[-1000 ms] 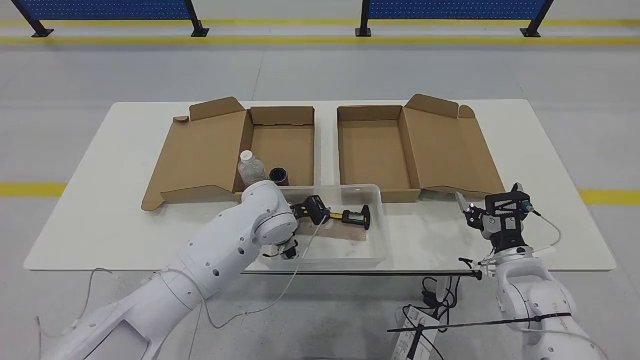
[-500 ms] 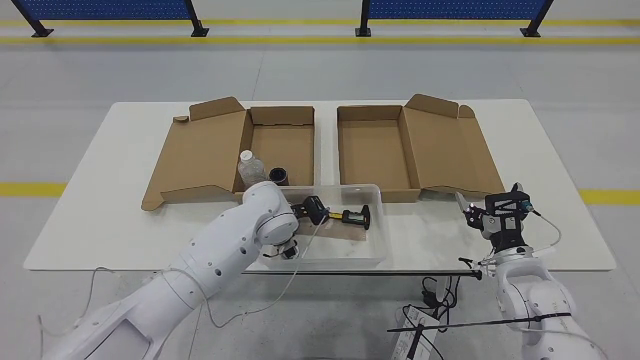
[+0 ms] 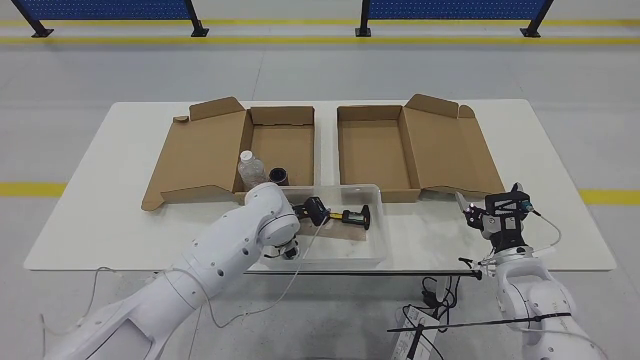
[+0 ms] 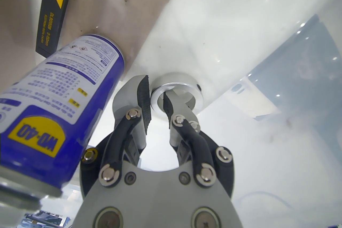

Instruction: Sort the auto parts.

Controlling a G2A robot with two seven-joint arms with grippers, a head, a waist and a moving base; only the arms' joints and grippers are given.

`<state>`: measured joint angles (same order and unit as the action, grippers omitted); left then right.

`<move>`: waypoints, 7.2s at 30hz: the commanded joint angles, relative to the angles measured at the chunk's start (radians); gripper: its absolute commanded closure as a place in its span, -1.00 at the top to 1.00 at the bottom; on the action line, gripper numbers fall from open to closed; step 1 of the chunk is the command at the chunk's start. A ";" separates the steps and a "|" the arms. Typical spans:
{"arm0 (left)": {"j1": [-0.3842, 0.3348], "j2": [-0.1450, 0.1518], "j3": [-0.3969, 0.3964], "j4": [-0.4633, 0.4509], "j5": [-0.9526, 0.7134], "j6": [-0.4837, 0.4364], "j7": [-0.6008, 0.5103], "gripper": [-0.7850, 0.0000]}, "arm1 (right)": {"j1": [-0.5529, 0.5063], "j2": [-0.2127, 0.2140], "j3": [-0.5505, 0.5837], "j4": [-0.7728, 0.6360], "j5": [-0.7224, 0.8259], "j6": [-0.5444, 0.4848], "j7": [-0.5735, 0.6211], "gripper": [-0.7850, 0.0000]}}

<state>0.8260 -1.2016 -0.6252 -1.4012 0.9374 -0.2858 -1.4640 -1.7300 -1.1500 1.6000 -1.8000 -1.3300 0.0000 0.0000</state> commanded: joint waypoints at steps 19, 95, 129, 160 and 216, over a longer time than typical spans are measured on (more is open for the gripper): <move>0.025 0.013 -0.047 -0.085 0.007 0.024 -0.007 -1.00 | 0.000 0.000 0.000 0.000 0.000 0.000 0.000 1.00; -0.032 0.160 -0.377 -0.365 -1.075 -0.211 0.140 -1.00 | 0.000 0.000 0.000 0.000 0.000 0.000 0.000 1.00; -0.352 0.011 0.045 -0.092 -0.515 0.052 0.406 -1.00 | 0.000 0.000 0.000 0.000 0.000 0.000 0.000 1.00; -0.428 -0.109 0.182 0.051 -0.330 0.259 0.484 -1.00 | 0.000 0.000 0.000 0.000 0.000 0.000 0.000 1.00; -0.550 -0.522 0.289 0.923 -0.399 0.120 0.620 -1.00 | 0.000 0.000 0.000 0.000 0.000 0.000 0.000 1.00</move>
<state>0.2757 -1.7192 -0.3330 -0.4910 0.5454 -0.1639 -0.8425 -1.7300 -1.1500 1.6000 -1.8000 -1.3300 0.0000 0.0000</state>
